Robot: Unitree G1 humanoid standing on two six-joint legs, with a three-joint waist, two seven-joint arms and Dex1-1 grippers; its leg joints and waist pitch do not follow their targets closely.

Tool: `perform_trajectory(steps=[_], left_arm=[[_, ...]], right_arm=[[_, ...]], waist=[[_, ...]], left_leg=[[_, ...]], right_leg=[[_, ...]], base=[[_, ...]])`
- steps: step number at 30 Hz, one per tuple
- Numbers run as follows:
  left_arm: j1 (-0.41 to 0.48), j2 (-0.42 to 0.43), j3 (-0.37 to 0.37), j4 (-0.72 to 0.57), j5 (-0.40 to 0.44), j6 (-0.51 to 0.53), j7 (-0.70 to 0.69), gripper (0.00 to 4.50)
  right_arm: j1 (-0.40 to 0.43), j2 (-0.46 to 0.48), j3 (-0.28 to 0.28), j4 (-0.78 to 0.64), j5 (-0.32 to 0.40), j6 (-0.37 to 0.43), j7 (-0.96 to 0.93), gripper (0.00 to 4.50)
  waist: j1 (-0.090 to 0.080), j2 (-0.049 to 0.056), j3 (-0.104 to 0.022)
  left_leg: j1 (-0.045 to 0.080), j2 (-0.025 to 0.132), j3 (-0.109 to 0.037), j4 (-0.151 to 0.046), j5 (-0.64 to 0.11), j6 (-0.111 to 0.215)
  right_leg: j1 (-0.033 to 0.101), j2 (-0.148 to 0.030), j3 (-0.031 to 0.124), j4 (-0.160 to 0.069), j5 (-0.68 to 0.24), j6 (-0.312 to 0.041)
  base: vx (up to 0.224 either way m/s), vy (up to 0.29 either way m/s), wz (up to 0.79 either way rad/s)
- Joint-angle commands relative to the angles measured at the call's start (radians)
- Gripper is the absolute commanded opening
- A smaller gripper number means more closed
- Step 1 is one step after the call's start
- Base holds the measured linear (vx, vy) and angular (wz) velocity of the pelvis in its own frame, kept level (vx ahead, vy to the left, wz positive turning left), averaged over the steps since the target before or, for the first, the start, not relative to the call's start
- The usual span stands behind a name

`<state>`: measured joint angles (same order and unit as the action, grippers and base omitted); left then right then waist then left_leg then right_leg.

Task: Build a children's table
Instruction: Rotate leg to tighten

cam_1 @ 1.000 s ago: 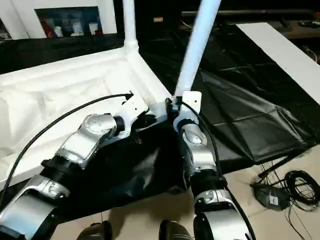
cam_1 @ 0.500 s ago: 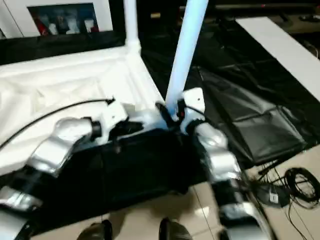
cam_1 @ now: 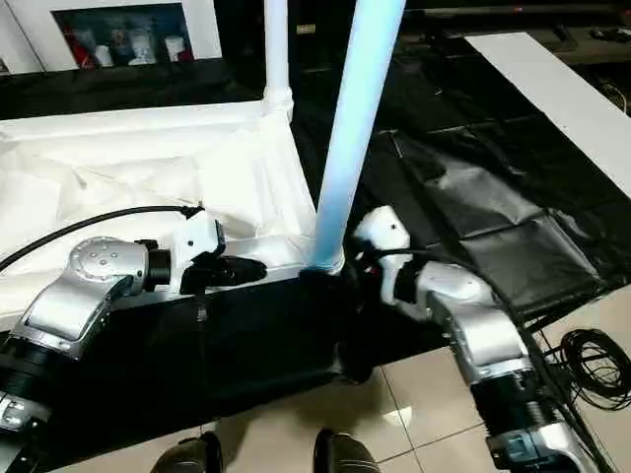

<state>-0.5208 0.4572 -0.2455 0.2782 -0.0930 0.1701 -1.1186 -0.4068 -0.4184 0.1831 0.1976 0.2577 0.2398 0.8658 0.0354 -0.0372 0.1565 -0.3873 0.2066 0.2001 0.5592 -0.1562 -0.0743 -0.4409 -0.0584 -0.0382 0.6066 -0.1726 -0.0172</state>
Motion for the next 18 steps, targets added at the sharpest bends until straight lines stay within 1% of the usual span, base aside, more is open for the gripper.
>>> perform_trajectory(steps=[1, 3, 4, 5, 6, 9, 12, 14, 16, 18], left_arm=[[0.018, 0.002, -0.028, -0.022, -0.024, 0.004, -0.034, 0.0], [0.019, 0.004, -0.028, -0.027, -0.027, 0.006, -0.039, 0.0], [0.021, 0.006, -0.028, -0.031, -0.029, 0.008, -0.044, 0.0], [0.021, 0.006, -0.028, -0.031, -0.029, 0.008, -0.045, 0.0], [0.023, 0.008, -0.028, -0.034, -0.03, 0.01, -0.051, 0.0], [0.025, 0.012, -0.029, -0.037, -0.031, 0.013, -0.061, 0.0], [0.026, 0.015, -0.029, -0.04, -0.029, 0.017, -0.07, 0.0], [0.026, 0.017, -0.03, -0.041, -0.029, 0.019, -0.073, 0.0], [0.027, 0.02, -0.032, -0.043, -0.03, 0.02, -0.074, 0.0], [0.027, 0.021, -0.033, -0.043, -0.031, 0.02, -0.076, 0.0]], right_arm=[[-0.01, 0.003, 0.015, 0.004, -0.017, -0.007, 0.02, 4.45], [-0.014, 0.005, 0.014, 0.008, -0.012, -0.006, 0.029, 4.45], [-0.019, 0.009, 0.014, 0.016, -0.011, -0.009, 0.032, 4.45], [-0.019, 0.009, 0.014, 0.017, -0.01, -0.009, 0.033, 4.45], [-0.023, 0.01, 0.012, 0.021, -0.009, -0.008, 0.037, 4.19], [-0.031, 0.016, 0.007, 0.036, -0.007, -0.011, 0.043, 4.08], [-0.037, 0.016, 0.005, 0.047, 0.0, -0.013, 0.049, 3.72], [-0.036, 0.013, 0.005, 0.048, 0.0, -0.014, 0.055, 3.67], [-0.035, 0.012, 0.001, 0.052, -0.005, -0.016, 0.064, 3.38], [-0.034, 0.011, 0.0, 0.057, -0.009, -0.019, 0.069, 3.25]], waist=[[0.002, -0.005, -0.071], [0.003, -0.007, -0.072], [0.003, -0.004, -0.071], [0.003, -0.004, -0.071], [0.003, -0.005, -0.071], [0.004, -0.004, -0.071], [0.004, -0.004, -0.073], [0.005, -0.003, -0.075], [0.005, -0.004, -0.075], [0.005, -0.003, -0.078]], left_leg=[[0.017, 0.02, -0.007, -0.047, -0.121, 0.09], [0.016, 0.019, -0.005, -0.046, -0.121, 0.094], [0.017, 0.02, -0.006, -0.047, -0.122, 0.095], [0.018, 0.021, -0.006, -0.047, -0.13, 0.094], [0.018, 0.021, -0.006, -0.047, -0.13, 0.094], [0.018, 0.021, -0.006, -0.047, -0.13, 0.091], [0.017, 0.02, -0.006, -0.046, -0.126, 0.089], [0.018, 0.02, -0.006, -0.045, -0.121, 0.09], [0.017, 0.02, -0.006, -0.044, -0.113, 0.096], [0.018, 0.02, -0.006, -0.043, -0.111, 0.097]], right_leg=[[0.061, -0.061, 0.047, -0.061, -0.115, -0.224], [0.063, -0.062, 0.047, -0.06, -0.103, -0.229], [0.063, -0.062, 0.047, -0.06, -0.103, -0.231], [0.062, -0.063, 0.047, -0.061, -0.111, -0.231], [0.063, -0.063, 0.048, -0.061, -0.11, -0.231], [0.063, -0.062, 0.047, -0.06, -0.114, -0.232], [0.065, -0.062, 0.047, -0.059, -0.107, -0.234], [0.066, -0.062, 0.047, -0.057, -0.096, -0.236], [0.067, -0.062, 0.047, -0.055, -0.076, -0.242], [0.068, -0.061, 0.046, -0.054, -0.072, -0.244]], base=[[0.0, 0.0, 0.0], [0.0, 0.0, 0.0], [0.0, 0.0, 0.0], [0.0, 0.0, 0.0], [0.0, 0.0, 0.0], [0.0, 0.0, 0.0], [0.0, 0.0, 0.0], [0.0, 0.0, 0.0], [0.0, 0.0, 0.0], [0.0, 0.0, 0.0]])
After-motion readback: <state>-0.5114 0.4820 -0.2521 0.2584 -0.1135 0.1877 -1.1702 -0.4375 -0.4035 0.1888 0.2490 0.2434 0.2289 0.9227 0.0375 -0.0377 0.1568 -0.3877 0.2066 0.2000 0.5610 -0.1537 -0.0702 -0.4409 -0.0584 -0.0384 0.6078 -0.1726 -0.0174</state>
